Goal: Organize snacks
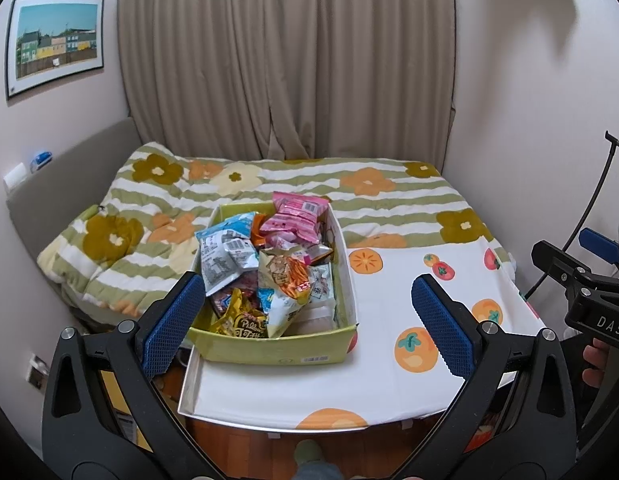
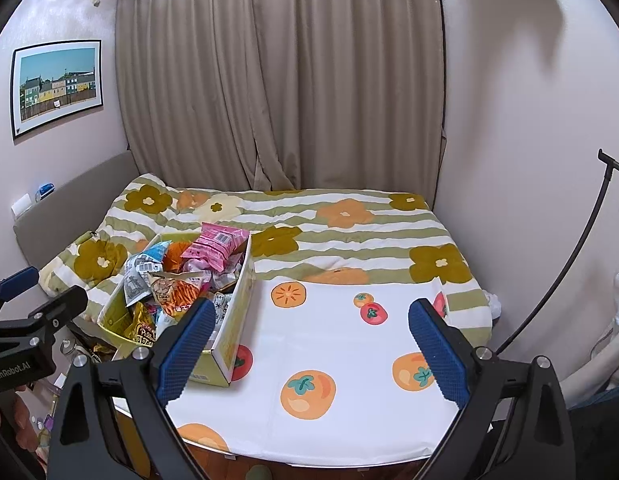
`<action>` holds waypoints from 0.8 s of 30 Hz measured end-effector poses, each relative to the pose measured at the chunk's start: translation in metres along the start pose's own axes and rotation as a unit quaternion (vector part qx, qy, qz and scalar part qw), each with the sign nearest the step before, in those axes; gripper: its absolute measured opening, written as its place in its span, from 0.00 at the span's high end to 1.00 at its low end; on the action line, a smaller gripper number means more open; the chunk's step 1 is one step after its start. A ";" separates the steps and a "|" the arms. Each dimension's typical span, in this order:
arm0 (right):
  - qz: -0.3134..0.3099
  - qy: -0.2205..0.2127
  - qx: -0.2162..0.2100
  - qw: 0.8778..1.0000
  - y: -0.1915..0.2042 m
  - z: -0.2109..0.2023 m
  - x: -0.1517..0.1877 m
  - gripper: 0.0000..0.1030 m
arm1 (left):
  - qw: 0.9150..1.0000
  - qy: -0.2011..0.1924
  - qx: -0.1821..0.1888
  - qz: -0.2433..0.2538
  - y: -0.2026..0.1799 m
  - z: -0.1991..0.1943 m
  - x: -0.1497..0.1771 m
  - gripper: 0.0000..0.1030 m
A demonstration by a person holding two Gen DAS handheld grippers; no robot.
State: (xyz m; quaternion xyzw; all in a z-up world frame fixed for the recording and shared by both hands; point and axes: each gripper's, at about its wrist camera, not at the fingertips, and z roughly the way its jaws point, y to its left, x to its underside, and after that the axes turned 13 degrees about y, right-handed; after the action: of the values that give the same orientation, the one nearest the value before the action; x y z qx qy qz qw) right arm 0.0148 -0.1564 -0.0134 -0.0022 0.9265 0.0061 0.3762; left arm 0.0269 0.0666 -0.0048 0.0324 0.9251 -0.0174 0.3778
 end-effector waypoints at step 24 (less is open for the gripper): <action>0.001 -0.003 0.002 1.000 -0.003 -0.001 -0.002 0.07 | 1.000 -0.001 -0.002 -0.001 0.000 0.000 0.000 0.00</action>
State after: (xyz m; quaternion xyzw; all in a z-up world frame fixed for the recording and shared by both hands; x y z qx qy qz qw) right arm 0.0151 -0.1591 -0.0115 -0.0003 0.9255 0.0047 0.3788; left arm 0.0271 0.0670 -0.0045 0.0310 0.9247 -0.0161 0.3790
